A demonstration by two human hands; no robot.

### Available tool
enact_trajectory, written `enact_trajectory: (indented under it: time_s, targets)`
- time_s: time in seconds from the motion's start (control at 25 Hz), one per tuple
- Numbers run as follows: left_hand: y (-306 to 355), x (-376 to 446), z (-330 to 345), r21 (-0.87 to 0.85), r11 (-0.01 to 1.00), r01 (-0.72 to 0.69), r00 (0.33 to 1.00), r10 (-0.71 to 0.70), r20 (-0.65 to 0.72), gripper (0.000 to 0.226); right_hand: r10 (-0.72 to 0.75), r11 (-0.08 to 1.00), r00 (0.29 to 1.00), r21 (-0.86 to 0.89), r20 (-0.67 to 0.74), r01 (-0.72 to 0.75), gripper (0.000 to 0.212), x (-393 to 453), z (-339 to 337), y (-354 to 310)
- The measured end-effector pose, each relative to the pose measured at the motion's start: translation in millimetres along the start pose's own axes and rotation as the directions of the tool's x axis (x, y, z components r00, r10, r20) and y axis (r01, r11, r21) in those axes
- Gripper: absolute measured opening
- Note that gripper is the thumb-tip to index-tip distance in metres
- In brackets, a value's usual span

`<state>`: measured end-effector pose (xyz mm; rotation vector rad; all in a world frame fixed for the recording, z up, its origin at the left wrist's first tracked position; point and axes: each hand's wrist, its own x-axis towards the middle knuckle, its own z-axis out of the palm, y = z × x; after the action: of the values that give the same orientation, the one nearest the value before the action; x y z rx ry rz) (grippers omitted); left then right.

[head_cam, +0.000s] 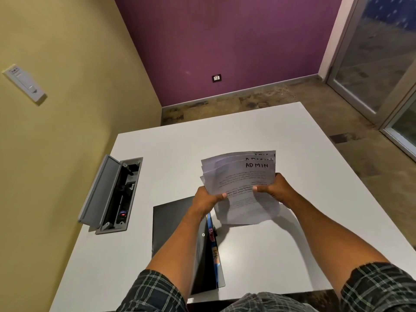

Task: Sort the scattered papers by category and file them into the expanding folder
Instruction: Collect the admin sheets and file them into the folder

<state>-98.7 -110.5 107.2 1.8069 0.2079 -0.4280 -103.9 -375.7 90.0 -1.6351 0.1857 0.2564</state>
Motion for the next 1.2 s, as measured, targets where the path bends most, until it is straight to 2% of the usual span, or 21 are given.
enact_trajectory:
  time_s: [0.12,0.24,0.32,0.48,0.72,0.88,1.04,1.2]
  targets:
    - [-9.5,-3.2,4.6,0.091,0.996,0.016,1.000,-0.014,-0.021,0.044,0.011,1.000,1.000,-0.011,0.001,-0.011,0.044,-7.5,0.6,9.8]
    - [2.9,-3.3,6.8,0.096,0.994,-0.059,0.985,0.073,-0.158,0.037,-0.020,0.999,0.998,0.029,-0.065,0.022,0.037,-6.8,2.5,-4.1]
    - [18.0,-1.6,5.8,0.055,0.993,-0.104,0.973,0.113,-0.203,0.031,-0.071,0.996,0.992,0.046,-0.106,0.076,0.031,-3.3,3.8,-19.5]
    - [33.0,1.5,0.0,0.003,0.985,-0.170,0.971,0.168,-0.168,0.027,-0.160,0.983,0.975,0.064,-0.156,0.171,0.035,2.0,2.0,-32.2]
    - [-13.8,-5.3,4.3,0.158,0.987,0.004,0.995,0.012,-0.096,0.027,-0.022,0.999,0.998,0.023,-0.054,0.023,0.042,-10.4,-2.0,11.6]
    - [-19.8,-7.8,6.9,0.296,0.955,-0.002,0.995,0.031,-0.094,0.024,0.010,0.999,1.000,-0.042,0.000,-0.010,0.038,-6.0,-3.9,15.5]
    - [-15.0,1.1,7.7,0.292,0.956,0.028,0.991,0.011,-0.130,0.009,0.031,0.997,0.999,-0.065,-0.012,-0.031,0.034,1.8,-3.7,11.7]
    - [-18.5,4.0,6.2,0.355,0.935,0.024,0.999,-0.014,-0.033,0.024,0.138,0.983,0.989,-0.134,0.059,-0.129,0.040,0.7,-4.8,23.8]
